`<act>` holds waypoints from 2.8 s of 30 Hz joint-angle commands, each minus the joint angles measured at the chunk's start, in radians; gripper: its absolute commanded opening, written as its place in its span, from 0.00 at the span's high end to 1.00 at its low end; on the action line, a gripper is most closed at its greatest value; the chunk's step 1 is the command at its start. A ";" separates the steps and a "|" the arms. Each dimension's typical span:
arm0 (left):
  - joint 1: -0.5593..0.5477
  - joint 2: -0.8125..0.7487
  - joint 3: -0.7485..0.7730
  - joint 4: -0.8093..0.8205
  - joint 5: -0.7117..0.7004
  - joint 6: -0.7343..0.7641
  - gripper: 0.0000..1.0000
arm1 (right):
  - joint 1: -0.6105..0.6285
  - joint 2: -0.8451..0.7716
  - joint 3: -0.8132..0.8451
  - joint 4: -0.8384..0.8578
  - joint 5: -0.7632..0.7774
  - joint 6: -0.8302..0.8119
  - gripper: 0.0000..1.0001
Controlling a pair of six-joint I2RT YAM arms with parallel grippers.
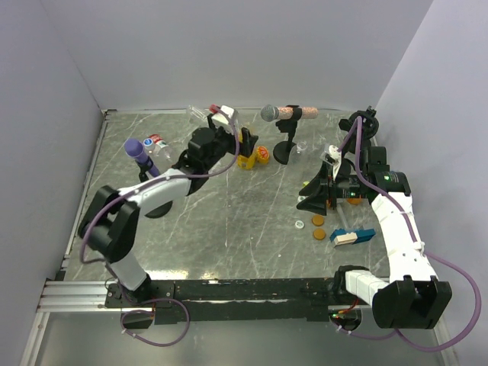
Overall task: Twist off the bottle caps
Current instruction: Place the bottle without the bottle cap at the center of the board, then move the plastic bottle to the center of the board.
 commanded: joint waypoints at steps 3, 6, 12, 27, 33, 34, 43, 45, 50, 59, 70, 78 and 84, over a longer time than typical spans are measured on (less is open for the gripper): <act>0.083 -0.177 0.083 -0.203 0.021 -0.212 0.03 | -0.007 -0.017 0.005 0.015 -0.022 -0.024 0.36; 0.188 -0.174 0.170 -0.355 0.153 -0.370 0.03 | -0.007 -0.017 0.004 0.017 -0.022 -0.022 0.36; 0.254 -0.142 0.276 -0.540 0.030 -0.566 0.03 | -0.007 -0.020 -0.001 0.030 -0.015 -0.007 0.36; 0.243 0.260 0.700 -0.906 -0.152 -0.686 0.11 | -0.007 -0.020 -0.005 0.046 -0.013 0.011 0.36; 0.245 0.427 0.821 -0.908 -0.100 -0.661 0.14 | -0.007 -0.015 -0.004 0.044 -0.016 0.010 0.36; 0.242 0.458 0.845 -0.920 -0.092 -0.661 0.14 | -0.006 -0.017 -0.004 0.044 -0.018 0.010 0.36; 0.246 0.651 1.007 -0.946 -0.022 -0.715 0.20 | -0.007 -0.011 -0.002 0.041 -0.021 0.008 0.35; 0.248 0.674 1.019 -0.949 -0.022 -0.737 0.24 | -0.006 -0.012 -0.002 0.041 -0.021 0.008 0.35; 0.246 0.708 1.020 -0.954 -0.050 -0.783 0.29 | -0.006 -0.009 -0.002 0.040 -0.022 0.007 0.35; 0.246 0.769 1.069 -0.972 -0.089 -0.833 0.39 | -0.006 -0.014 -0.002 0.038 -0.024 0.007 0.35; 0.246 0.835 1.112 -0.967 -0.121 -0.884 0.49 | -0.006 -0.017 -0.004 0.035 -0.031 0.005 0.35; 0.246 0.881 1.152 -0.993 -0.138 -0.918 0.57 | -0.006 -0.020 -0.004 0.038 -0.031 0.007 0.35; 0.248 0.883 1.145 -1.038 -0.153 -0.901 0.59 | -0.006 -0.026 -0.002 0.038 -0.034 0.005 0.35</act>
